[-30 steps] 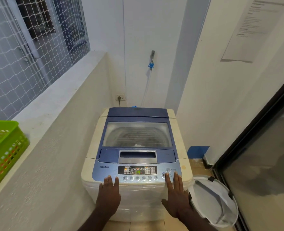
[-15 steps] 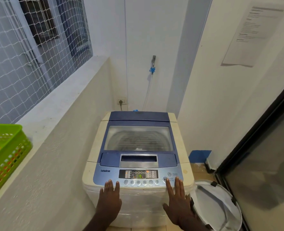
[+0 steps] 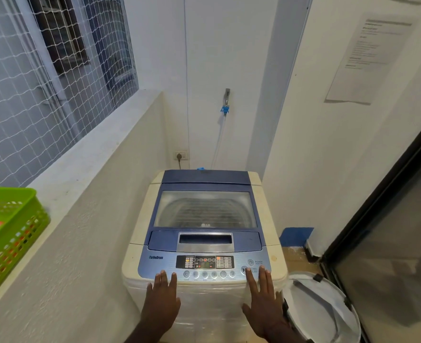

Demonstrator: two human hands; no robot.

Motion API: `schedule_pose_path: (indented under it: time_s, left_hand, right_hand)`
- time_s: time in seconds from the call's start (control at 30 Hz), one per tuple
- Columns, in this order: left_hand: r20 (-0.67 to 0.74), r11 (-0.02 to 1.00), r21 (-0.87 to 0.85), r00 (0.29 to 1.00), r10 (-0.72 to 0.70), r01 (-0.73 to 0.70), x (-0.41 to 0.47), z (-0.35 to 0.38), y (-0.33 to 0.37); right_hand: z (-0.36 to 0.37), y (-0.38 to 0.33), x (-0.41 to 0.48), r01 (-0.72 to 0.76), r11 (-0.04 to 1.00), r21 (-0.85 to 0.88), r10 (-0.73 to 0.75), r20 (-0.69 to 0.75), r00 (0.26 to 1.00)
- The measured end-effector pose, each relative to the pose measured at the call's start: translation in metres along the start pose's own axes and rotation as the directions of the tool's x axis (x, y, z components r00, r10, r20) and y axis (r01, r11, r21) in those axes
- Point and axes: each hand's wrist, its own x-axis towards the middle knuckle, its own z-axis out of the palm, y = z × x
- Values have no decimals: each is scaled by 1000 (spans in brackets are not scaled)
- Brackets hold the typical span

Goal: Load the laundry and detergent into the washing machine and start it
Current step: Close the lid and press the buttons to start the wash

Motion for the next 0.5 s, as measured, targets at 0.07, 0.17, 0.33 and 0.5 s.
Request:
schedule_pose_path:
  time_s: [0.07, 0.17, 0.33, 0.5]
  left_hand:
    - [2, 1000, -1, 1000, -3, 3, 0, 0, -1]
    - [5, 1000, 2, 1000, -5, 5, -1, 0, -2]
    - [9, 1000, -1, 1000, -9, 9, -1, 0, -3]
    - [-11, 1000, -10, 1000, -6, 6, 0, 0, -2]
  right_hand:
    - [-1, 1, -1, 5, 1000, -1, -5, 3, 1000]
    - [-2, 2, 0, 6, 1000, 13, -6, 4, 1000]
    - [-1, 2, 0, 1, 1000, 23, -1, -5, 1000]
    - [1, 2, 2, -2, 1000, 24, 2, -9, 1000]
